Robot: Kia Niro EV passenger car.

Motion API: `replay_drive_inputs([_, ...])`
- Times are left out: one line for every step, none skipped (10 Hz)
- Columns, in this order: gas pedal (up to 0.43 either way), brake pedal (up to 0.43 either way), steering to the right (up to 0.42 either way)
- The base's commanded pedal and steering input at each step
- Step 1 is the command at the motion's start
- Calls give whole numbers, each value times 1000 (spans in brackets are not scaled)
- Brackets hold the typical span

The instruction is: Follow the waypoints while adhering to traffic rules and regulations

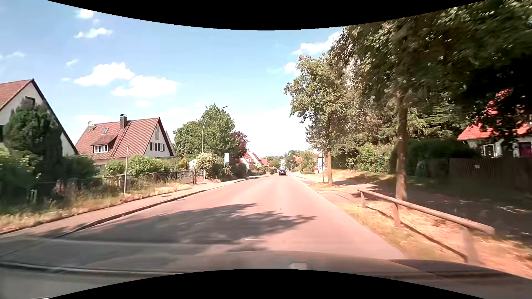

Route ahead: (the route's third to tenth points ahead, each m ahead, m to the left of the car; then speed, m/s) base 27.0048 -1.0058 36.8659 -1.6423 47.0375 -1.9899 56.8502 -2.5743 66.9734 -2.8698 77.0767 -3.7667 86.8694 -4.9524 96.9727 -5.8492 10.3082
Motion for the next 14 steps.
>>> replay_drive_inputs([79,0,0])
replay_drive_inputs([79,0,-1])
replay_drive_inputs([79,0,-1])
replay_drive_inputs([79,0,0])
replay_drive_inputs([79,0,0])
replay_drive_inputs([79,0,0])
replay_drive_inputs([79,0,0])
replay_drive_inputs([79,0,0])
replay_drive_inputs([79,0,0])
replay_drive_inputs([87,0,0])
replay_drive_inputs([87,0,0])
replay_drive_inputs([110,0,0])
replay_drive_inputs([110,0,0])
replay_drive_inputs([118,0,0])
